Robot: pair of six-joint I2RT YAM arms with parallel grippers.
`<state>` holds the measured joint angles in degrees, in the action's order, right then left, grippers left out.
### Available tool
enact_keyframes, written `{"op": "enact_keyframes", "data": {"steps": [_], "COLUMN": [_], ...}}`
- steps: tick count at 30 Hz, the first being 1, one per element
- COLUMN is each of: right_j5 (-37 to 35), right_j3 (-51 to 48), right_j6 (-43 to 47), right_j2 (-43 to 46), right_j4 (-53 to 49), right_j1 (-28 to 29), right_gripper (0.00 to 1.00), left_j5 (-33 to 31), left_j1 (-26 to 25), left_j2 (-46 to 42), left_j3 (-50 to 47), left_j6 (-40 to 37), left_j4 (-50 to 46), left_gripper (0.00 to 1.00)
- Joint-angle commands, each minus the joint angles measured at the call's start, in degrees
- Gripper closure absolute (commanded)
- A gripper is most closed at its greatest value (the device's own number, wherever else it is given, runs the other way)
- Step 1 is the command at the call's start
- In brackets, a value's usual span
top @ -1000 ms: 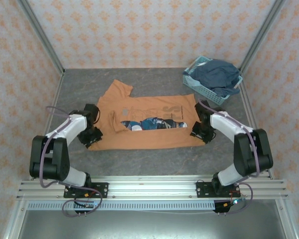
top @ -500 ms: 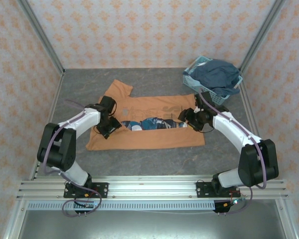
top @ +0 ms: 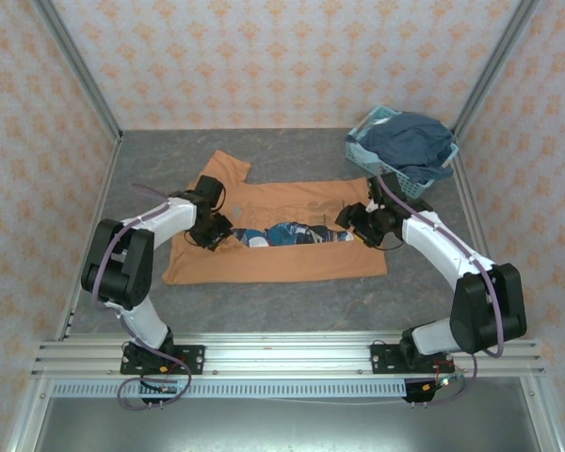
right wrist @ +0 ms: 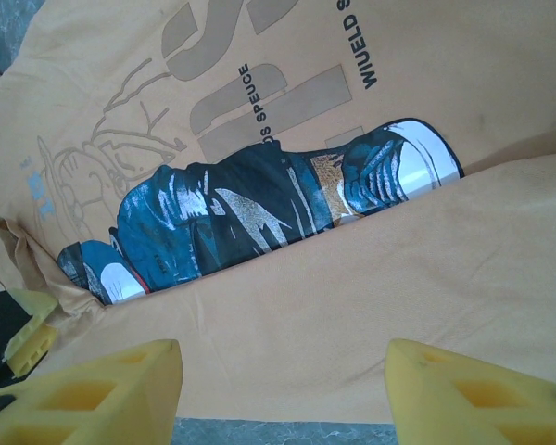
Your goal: Fold and stack the t-shirts
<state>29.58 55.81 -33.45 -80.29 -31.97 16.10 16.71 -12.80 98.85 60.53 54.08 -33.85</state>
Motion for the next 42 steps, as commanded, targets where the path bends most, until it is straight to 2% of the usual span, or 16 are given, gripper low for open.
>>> {"op": "enact_keyframes", "data": {"steps": [1, 4, 6, 23, 26, 28, 30, 32, 35, 42], "right_j5": [-1.37, -1.78, -2.1, -2.08, -1.99, -1.9, -1.75, -1.64, -1.49, -0.99], "right_j3": [0.15, 0.52, 0.7, 0.8, 0.41, 0.27, 0.09, 0.0, -0.22, 0.21], "right_j6": [-0.87, -1.03, -1.21, -1.62, -1.53, -1.55, -1.55, -1.62, -1.7, -1.71], "right_j2": [1.28, 0.84, 0.66, -0.66, -0.72, -0.49, -0.4, -0.39, -0.44, -1.26], "right_j4": [-0.03, -0.27, -0.44, -2.0, -2.11, -2.09, -2.05, -1.95, -1.66, -1.27], "right_j1": [0.22, 0.24, 0.2, 0.24, 0.24, 0.19, 0.22, 0.23, 0.2, 0.24], "right_gripper": [0.4, 0.41, 0.41, 0.42, 0.42, 0.42, 0.42, 0.42, 0.42, 0.42], "left_j5": [0.35, -0.06, -0.48, -5.84, -5.28, -5.51, -7.23, -8.66, -8.87, -5.72], "left_j1": [-0.66, -1.09, -1.64, -6.84, -7.75, -8.35, -8.93, -9.09, -8.87, -8.12], "left_j2": [0.96, 1.81, 2.68, 21.36, 21.56, 20.22, 17.4, 13.64, 8.41, 7.05], "left_j3": [2.48, 4.87, 6.95, 32.89, 34.59, 34.78, 34.05, 31.71, 26.68, 19.02], "left_j6": [-0.77, -1.7, -2.65, -16.27, -18.47, -19.56, -20.33, -19.86, -18.28, -14.36], "left_j4": [-0.05, -1.52, -2.81, -18.71, -17.11, -15.59, -14.5, -13.12, -12.06, -10.67], "left_gripper": [0.84, 0.96, 1.0, 1.0, 0.92, 0.79, 0.62, 0.52, 0.49, 0.49]}}
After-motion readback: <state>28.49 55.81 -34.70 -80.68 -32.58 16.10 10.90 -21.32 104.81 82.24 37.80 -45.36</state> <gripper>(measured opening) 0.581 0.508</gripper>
